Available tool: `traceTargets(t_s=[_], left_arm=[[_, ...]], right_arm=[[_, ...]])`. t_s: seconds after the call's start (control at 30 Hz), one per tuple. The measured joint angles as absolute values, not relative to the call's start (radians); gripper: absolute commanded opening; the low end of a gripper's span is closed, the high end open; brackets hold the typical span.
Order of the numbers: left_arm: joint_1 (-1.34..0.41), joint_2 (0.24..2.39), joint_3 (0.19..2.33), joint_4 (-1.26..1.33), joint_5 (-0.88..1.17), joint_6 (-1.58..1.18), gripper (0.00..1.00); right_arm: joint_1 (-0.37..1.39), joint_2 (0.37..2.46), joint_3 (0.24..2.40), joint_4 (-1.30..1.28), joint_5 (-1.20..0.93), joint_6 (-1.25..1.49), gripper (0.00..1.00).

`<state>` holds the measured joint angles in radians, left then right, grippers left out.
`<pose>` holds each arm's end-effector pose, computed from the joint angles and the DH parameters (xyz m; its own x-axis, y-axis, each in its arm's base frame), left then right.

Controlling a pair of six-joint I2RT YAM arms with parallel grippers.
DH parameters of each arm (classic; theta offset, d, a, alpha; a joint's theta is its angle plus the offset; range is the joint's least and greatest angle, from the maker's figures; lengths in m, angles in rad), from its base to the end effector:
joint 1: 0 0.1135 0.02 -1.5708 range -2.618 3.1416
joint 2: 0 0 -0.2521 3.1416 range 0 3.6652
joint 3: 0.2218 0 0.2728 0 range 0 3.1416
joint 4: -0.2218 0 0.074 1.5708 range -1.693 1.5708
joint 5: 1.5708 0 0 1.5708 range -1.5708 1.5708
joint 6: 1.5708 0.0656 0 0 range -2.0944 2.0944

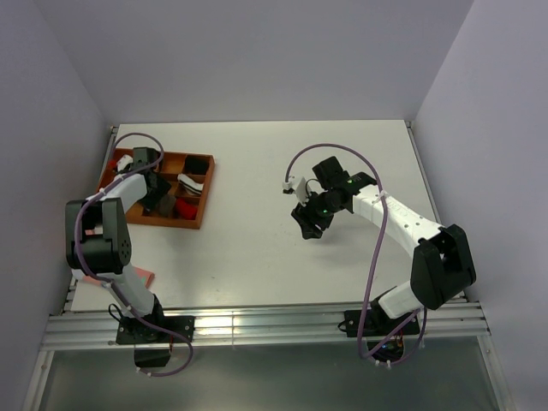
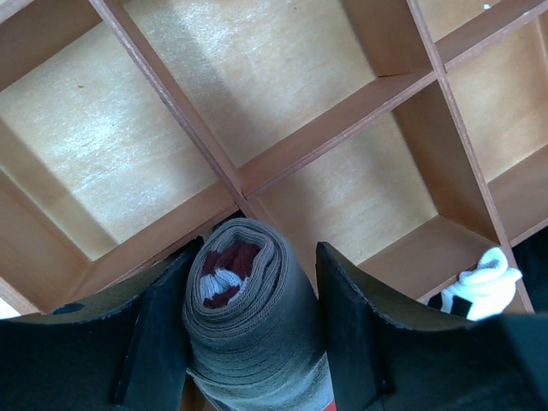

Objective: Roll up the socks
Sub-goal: Place the sock in the storage box.

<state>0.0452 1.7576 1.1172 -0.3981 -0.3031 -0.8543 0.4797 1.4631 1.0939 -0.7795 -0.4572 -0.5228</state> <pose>0.3841 0.0370 0.1326 -0.4187 -0.7394 -0.5273 -0.7768 0.5923 -0.2138 0.2680 0.1721 0.2029 -0.4143 -0.7205 -0.5560 -0.9019 0.4072 0.1443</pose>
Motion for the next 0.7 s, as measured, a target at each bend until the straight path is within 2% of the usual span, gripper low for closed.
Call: traceTargets(t_s=[0.7], left_arm=[[0.052,1.67,1.069,-0.416,-0.273,-0.77,0.63]], right_arm=[[0.48,1.49,1.096,-0.787,-0.463,-0.545,0.62]])
